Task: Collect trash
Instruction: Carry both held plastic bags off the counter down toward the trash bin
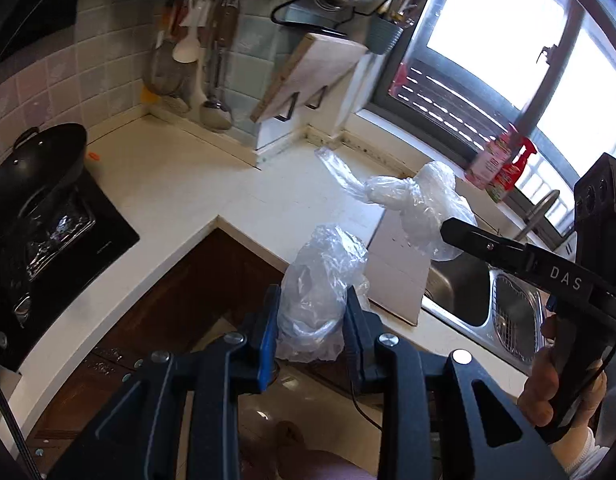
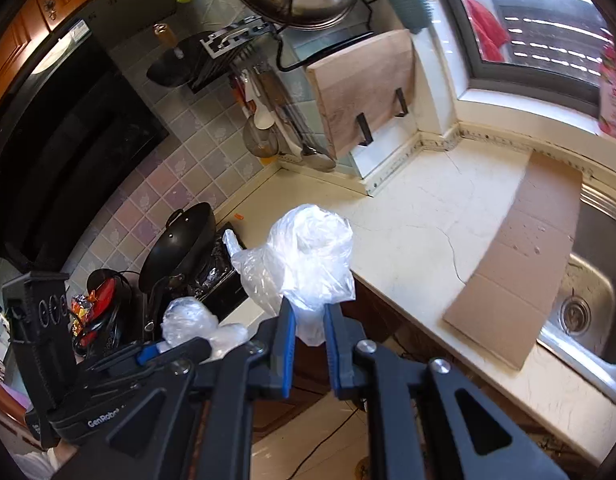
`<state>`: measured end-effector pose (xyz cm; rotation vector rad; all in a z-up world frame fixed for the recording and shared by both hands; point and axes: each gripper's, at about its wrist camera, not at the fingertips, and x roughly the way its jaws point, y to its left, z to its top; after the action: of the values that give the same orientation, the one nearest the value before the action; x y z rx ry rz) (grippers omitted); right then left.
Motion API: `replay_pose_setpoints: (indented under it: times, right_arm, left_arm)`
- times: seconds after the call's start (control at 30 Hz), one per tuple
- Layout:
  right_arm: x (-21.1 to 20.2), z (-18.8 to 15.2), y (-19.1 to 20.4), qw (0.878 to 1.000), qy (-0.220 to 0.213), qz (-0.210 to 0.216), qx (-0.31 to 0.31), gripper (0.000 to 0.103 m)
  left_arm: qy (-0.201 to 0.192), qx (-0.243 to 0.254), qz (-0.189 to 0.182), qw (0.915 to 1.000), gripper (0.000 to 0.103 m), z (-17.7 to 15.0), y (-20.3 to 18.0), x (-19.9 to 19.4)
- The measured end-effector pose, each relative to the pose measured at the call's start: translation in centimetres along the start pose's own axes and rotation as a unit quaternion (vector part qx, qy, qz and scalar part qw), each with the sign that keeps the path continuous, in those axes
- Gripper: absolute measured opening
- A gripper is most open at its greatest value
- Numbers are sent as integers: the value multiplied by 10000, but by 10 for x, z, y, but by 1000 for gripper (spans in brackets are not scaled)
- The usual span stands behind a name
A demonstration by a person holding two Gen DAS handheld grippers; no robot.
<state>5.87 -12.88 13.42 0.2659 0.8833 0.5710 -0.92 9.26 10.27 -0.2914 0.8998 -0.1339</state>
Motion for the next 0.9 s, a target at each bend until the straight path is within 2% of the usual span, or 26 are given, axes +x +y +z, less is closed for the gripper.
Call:
replay_pose_setpoints:
  times: [0.1, 0.23, 0.3, 0.4, 0.5, 0.6, 0.7, 0.9]
  right_arm:
    - [16, 17, -1, 9997, -38, 150, -178, 13]
    - [44, 47, -5, 9973, 164, 503, -502, 13]
    - [54, 65, -4, 9946, 254, 684, -736, 13]
    - [68, 89, 0, 9881, 380, 958, -1142, 13]
    - [87, 105, 6, 9784, 538, 1303, -1510, 13]
    - [112, 107, 10, 9704, 763, 1585, -1657, 13]
    - [147, 103, 15, 9589, 1190, 1922, -1712, 13]
    - [191, 83, 34, 9405, 1610, 2307, -1904, 13]
  left_arm:
    - [-262, -155, 480, 9984, 27, 2, 6, -2]
    - [-358, -596, 893, 9936, 27, 9, 11, 8]
    - [-408, -941, 1054, 9891, 27, 14, 14, 14]
    - [-536, -1197, 1361, 9820, 27, 15, 13, 17]
    - [-598, -1517, 1723, 9715, 27, 13, 18, 21]
    - [-528, -1822, 2003, 9612, 27, 5, 26, 23]
    - [-468, -2087, 2316, 9490, 27, -7, 33, 18]
    - [-397, -2476, 2820, 9261, 27, -30, 46, 11]
